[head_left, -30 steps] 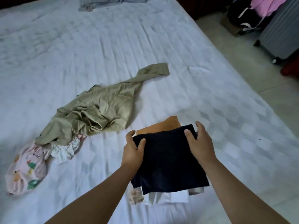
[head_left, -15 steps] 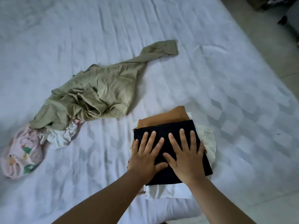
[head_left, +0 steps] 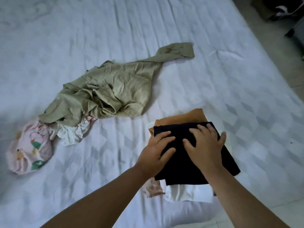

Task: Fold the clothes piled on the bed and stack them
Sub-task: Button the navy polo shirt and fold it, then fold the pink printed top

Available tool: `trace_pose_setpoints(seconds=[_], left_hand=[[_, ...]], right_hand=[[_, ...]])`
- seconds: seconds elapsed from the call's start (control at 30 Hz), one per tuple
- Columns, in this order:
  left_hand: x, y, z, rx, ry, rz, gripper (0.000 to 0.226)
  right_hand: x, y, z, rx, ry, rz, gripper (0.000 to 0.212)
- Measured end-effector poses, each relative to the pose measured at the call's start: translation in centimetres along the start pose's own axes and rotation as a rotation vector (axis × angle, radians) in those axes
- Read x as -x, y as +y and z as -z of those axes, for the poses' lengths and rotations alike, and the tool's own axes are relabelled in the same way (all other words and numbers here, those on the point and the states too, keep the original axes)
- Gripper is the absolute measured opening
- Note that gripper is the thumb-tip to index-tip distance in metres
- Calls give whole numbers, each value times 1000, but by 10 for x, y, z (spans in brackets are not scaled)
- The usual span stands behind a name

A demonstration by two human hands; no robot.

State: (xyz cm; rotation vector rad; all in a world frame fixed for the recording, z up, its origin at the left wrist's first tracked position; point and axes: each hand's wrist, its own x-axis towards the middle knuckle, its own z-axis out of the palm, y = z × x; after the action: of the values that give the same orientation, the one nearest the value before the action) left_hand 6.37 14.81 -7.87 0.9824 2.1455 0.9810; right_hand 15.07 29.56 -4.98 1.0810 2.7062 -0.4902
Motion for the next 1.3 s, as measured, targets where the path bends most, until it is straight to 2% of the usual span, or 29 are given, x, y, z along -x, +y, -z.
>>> trace_pose_setpoints(seconds=[0.07, 0.17, 0.3, 0.43, 0.53, 0.6, 0.63, 0.7, 0.77, 0.83, 0.9, 1.0, 1.07, 1.13, 1.23, 1.3], left_hand=[[9, -11, 25, 49, 106, 6, 54], [22, -49, 58, -16, 191, 107, 36], [39, -122, 106, -104, 236, 337, 30], [51, -186, 158, -163, 270, 527, 34], [46, -219, 191, -260, 295, 581, 38], [34, -236, 209, -287, 269, 560, 38], [26, -241, 218, -283, 276, 488, 35], [4, -251, 234, -313, 300, 224, 28], [-21, -257, 240, -500, 243, 3, 30], [-41, -256, 240, -701, 21, 62, 40], [-52, -253, 240, -814, -122, 173, 54], [-39, -244, 234, -855, -177, 160, 50], [-15, -242, 231, -751, -125, 89, 41], [12, -237, 227, -391, -2, 66, 28], [42, -222, 220, -13, 87, 215, 15], [57, -210, 214, 149, 60, 273, 23]], right_hand=[[-8, -32, 9, -57, 78, 74, 36], [-20, -84, 1, -168, 114, 222, 29], [-29, -157, -34, -158, 13, 352, 31], [-41, -214, -84, -98, -163, 368, 32], [-58, -246, -113, -120, -203, 346, 34], [-78, -263, -130, -138, -179, 310, 36], [-88, -268, -136, -153, -157, 280, 39], [-108, -275, -146, -204, -66, 214, 40], [-123, -277, -154, -241, -21, 154, 32], [-131, -274, -160, -212, -72, 118, 31], [-132, -270, -165, -167, -104, 132, 36], [-114, -268, -160, -192, -29, 158, 26], [-95, -268, -153, -226, 11, 156, 20], [-76, -269, -145, -244, 11, 119, 22], [-53, -265, -137, -145, -19, 96, 26], [-42, -263, -132, -71, -47, 92, 24]])
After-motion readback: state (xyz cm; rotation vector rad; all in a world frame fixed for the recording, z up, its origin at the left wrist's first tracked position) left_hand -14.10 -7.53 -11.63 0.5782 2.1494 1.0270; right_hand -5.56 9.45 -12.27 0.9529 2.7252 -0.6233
